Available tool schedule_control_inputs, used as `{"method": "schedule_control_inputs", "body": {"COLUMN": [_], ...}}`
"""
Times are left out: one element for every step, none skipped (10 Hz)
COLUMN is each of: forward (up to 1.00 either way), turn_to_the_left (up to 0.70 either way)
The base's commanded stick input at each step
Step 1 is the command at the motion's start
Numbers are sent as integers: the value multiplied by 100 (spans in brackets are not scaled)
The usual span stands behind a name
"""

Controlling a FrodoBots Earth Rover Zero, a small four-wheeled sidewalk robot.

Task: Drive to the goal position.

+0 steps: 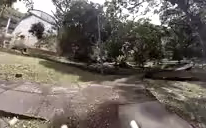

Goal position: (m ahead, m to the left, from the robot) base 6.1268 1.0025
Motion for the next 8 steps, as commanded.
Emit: {"method": "schedule_control_inputs", "body": {"forward": [85, 85, 85, 85, 85, 85, 85, 85], "turn_to_the_left": [-34, -34, -34, -34, 0, 0, 0, 3]}}
